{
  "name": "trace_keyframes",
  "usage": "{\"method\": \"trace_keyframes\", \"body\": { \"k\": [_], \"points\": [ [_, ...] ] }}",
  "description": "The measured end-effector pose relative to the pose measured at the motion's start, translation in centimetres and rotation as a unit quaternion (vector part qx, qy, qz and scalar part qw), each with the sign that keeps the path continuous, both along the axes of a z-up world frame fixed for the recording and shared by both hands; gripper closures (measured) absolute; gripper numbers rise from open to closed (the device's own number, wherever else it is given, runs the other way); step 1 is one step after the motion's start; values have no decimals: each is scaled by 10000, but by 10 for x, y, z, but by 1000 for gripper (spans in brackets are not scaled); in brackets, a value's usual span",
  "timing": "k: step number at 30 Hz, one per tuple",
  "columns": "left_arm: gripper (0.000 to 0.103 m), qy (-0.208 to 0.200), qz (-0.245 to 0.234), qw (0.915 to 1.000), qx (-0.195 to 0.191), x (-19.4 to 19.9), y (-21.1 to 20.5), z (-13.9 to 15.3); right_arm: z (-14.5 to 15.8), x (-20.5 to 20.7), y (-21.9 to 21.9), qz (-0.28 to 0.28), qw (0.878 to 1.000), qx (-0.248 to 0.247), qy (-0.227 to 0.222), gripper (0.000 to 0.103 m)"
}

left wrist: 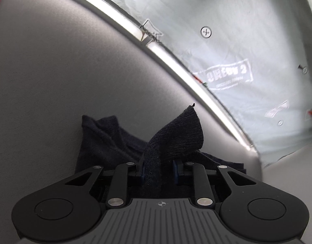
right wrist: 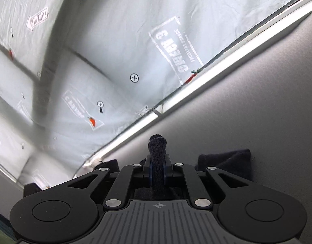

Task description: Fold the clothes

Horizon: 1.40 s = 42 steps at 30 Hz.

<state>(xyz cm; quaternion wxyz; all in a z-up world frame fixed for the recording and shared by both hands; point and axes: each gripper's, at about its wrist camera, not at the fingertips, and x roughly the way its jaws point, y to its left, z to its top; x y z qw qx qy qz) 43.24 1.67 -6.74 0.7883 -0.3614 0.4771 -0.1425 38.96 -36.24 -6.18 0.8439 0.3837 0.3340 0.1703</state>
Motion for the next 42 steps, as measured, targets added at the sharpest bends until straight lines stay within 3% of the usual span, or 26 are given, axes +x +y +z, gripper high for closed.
{"method": "trace_keyframes", "body": {
  "k": [5,9,13,15,16,20,22,24,27,30,32,34,35,37,38,42],
  "points": [
    [78,370,170,9988,-280,34,9,-34,-25,32,-3,-119,9996,80,236,91],
    [77,674,137,9976,-81,51,8,-73,-57,53,0,-155,9971,-137,726,91],
    [67,711,107,9973,-119,52,12,-85,-80,67,1,-121,9904,-348,1331,87],
    [60,609,81,9981,48,52,15,-74,-78,70,-1,-155,9894,-492,1356,75],
    [54,549,67,9984,131,51,16,-70,-71,70,-5,-273,9898,-618,1252,62],
    [32,14,103,9953,958,31,27,-30,-42,60,-21,-546,9903,-926,878,43],
    [31,-140,46,9945,1037,20,30,-19,-27,44,-30,-436,9920,-936,722,38],
    [27,-272,-136,9962,811,0,32,-10,-16,18,-31,-242,9924,-1026,641,35],
    [28,-236,-642,9945,794,-19,15,-9,-10,-28,-29,102,9892,-1198,836,35],
    [37,-158,-753,9906,1132,-29,-3,-14,-15,-83,-24,385,9857,-1197,1119,34],
    [61,-34,-631,9911,1171,-29,-10,-21,-22,-115,-23,419,9869,-929,1248,34],
    [76,87,-491,9929,1080,-27,-15,-28,-24,-132,-22,451,9879,-749,1279,39],
    [80,144,-346,9942,1004,-24,-17,-29,-25,-138,-17,512,9892,-700,1182,66],
    [85,205,-262,9947,972,-30,-8,-35,-22,-143,-9,529,9898,-845,1020,87],
    [88,318,-129,9963,791,-27,-4,-37,-21,-142,-6,514,9890,-950,1013,91],
    [91,636,280,9970,351,-26,15,-45,-25,-147,-8,453,9847,-1110,1265,93]
  ]
}}
